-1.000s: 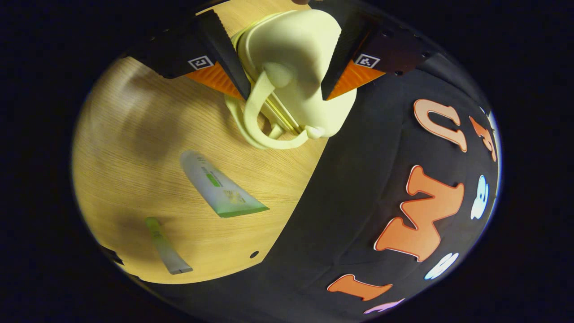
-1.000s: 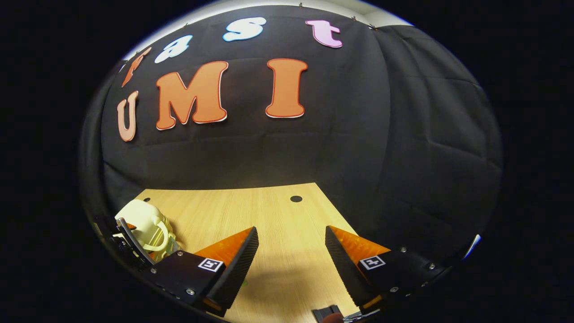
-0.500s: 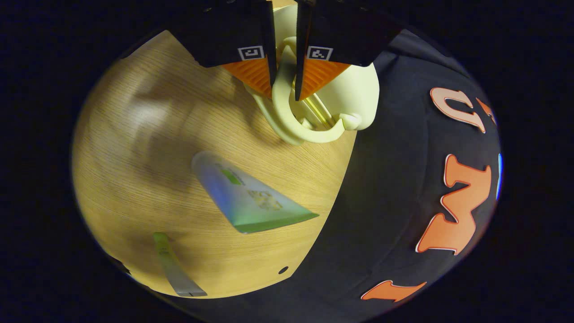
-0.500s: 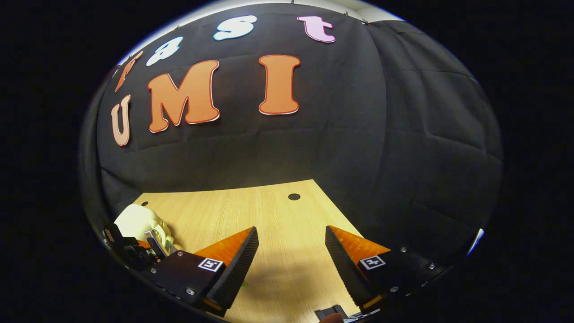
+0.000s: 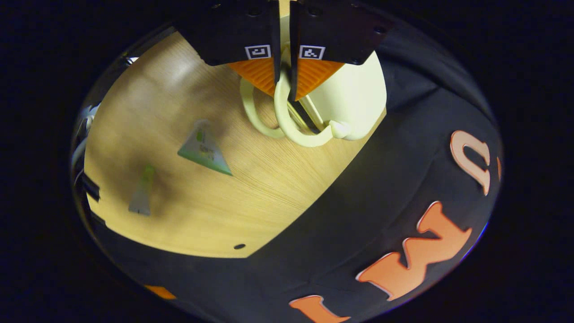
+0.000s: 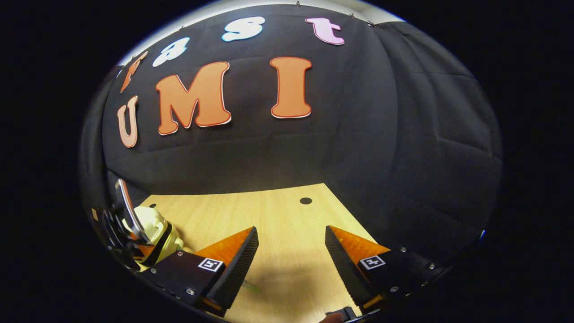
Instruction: First open the suitcase, pack the skin care products into it, and then close the suitcase.
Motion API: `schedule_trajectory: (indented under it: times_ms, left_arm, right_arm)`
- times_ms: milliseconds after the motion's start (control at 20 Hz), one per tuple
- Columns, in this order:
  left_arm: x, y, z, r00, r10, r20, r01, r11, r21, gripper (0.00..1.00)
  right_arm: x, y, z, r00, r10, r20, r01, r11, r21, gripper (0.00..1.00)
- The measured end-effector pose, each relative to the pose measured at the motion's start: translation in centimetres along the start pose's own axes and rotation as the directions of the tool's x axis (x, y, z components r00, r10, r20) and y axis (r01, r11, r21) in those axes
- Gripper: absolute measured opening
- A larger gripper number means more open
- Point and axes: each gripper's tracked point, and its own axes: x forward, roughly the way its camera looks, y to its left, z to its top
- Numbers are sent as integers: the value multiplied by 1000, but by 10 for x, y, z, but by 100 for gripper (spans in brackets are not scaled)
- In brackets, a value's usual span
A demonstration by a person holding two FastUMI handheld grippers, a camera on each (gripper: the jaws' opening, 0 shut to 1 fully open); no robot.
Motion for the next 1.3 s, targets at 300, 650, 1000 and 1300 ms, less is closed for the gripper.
schedule_trajectory:
  times_ms: [300, 650, 1000, 1300]
  left_arm:
    - [-15, 25, 21, 996, 1, 94, 28, 950, -312, 8]
    - [-5, 47, 32, 981, 26, 192, 96, 796, -598, 8]
    - [-1, 80, 5, 984, 125, 127, -9, 745, -667, 8]
    - [20, 85, -36, 993, 107, 52, -35, 677, -735, 7]
  right_arm:
    - [1, 54, 20, 995, 84, 52, -85, 996, 22, 95]
    - [-1, 111, 37, 986, 150, 65, -157, 982, 106, 95]
    - [-4, 154, 52, 988, 124, 87, -134, 983, 125, 95]
    - [-12, 198, 53, 987, 135, 87, -144, 983, 113, 95]
